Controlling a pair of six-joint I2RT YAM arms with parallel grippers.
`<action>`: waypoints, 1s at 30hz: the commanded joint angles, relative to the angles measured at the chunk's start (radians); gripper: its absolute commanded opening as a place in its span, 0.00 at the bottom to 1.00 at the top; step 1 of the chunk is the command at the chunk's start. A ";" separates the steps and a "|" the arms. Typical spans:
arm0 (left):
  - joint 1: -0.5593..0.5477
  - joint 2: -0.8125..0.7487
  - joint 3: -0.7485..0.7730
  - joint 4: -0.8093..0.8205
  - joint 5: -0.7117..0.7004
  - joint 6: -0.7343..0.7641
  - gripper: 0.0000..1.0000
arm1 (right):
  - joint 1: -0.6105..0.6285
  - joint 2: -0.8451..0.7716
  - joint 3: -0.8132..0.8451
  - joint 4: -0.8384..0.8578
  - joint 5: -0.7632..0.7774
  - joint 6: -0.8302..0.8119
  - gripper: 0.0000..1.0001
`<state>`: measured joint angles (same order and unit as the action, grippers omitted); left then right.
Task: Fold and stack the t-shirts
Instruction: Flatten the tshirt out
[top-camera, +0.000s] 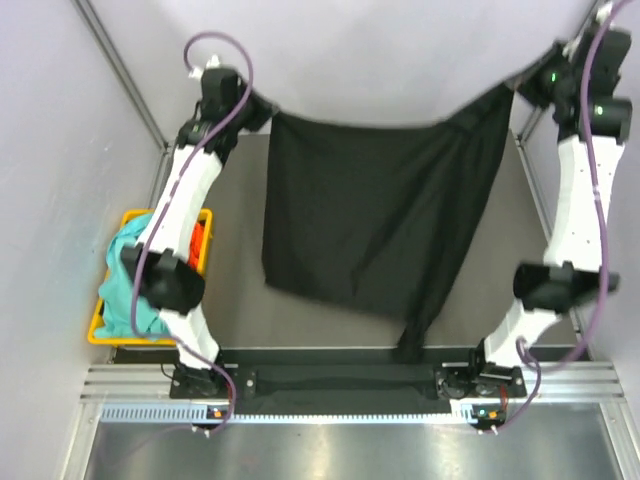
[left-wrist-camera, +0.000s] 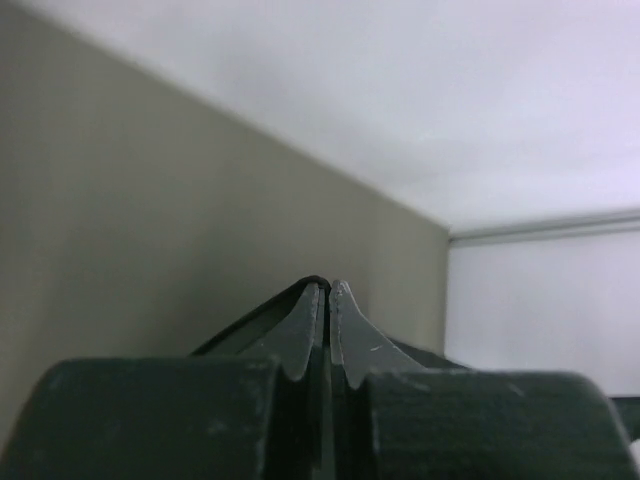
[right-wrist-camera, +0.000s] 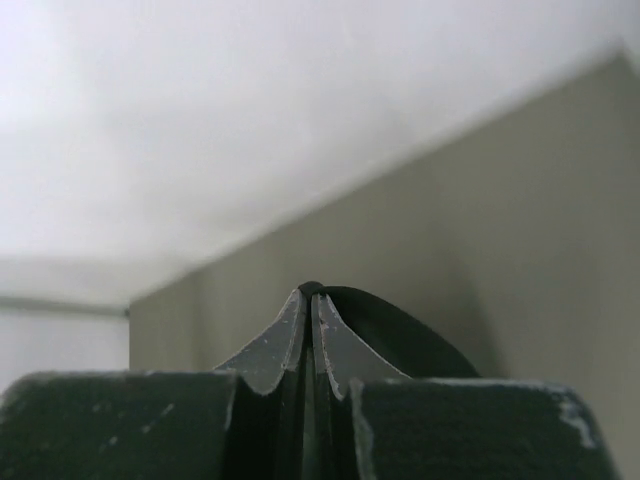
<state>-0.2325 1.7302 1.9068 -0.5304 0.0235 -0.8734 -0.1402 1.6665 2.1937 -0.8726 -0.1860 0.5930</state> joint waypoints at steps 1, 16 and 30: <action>0.009 0.101 0.349 0.110 0.027 0.002 0.00 | -0.004 0.138 0.435 0.034 0.040 -0.058 0.00; -0.068 -0.542 -0.490 0.293 -0.108 0.139 0.00 | -0.022 -0.612 -0.576 0.268 0.209 -0.193 0.00; -0.076 -0.837 -1.176 0.150 -0.132 0.133 0.00 | -0.016 -1.031 -1.473 0.135 -0.041 -0.067 0.00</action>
<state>-0.3069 0.9638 0.7895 -0.3687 -0.0769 -0.7414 -0.1635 0.7078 0.7315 -0.7109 -0.1612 0.5007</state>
